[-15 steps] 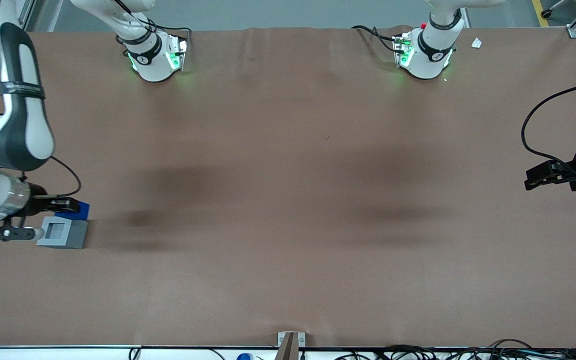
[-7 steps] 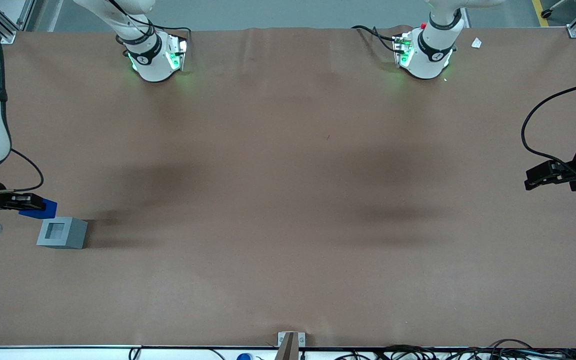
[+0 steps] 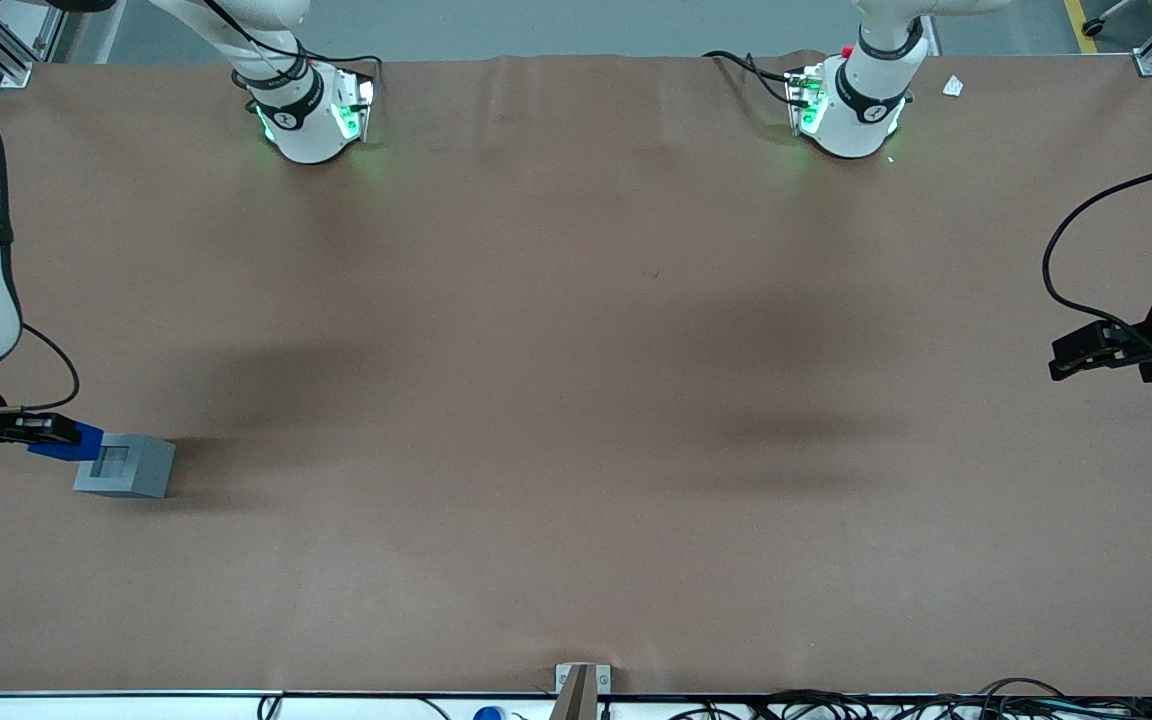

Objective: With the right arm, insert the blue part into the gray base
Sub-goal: 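Lower the blue block into the gray base's opening and press down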

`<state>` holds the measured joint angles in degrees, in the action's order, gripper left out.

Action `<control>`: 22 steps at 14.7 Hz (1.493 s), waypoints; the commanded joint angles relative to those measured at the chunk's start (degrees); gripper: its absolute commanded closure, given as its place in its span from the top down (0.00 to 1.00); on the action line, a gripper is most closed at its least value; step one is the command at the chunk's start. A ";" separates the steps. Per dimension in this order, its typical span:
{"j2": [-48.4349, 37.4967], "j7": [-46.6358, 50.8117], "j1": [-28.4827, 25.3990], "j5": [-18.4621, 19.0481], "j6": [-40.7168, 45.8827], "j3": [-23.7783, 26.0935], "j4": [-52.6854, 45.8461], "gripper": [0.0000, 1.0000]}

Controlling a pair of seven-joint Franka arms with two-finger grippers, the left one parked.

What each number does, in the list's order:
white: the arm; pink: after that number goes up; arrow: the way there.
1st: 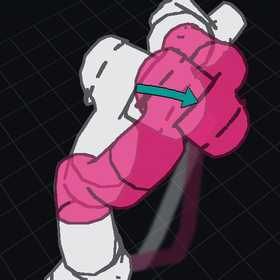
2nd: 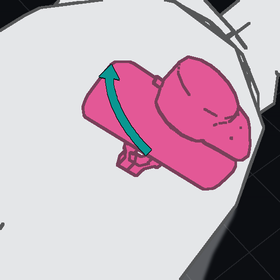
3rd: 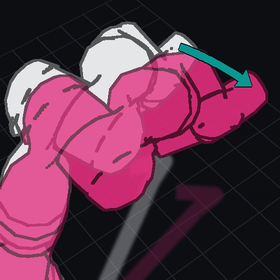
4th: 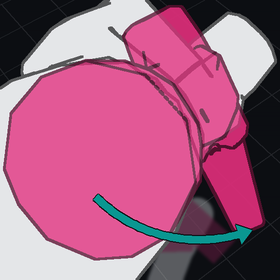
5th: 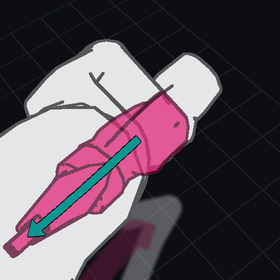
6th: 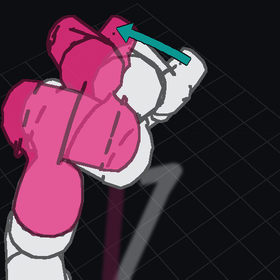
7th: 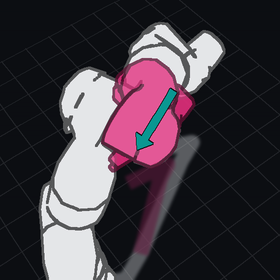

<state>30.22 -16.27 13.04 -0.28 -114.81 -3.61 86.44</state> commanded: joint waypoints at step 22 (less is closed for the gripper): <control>6.69 5.81 0.85 2.30 -0.94 0.89 -5.41 0.00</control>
<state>35.75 -11.27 13.05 0.50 -115.99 -3.51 82.74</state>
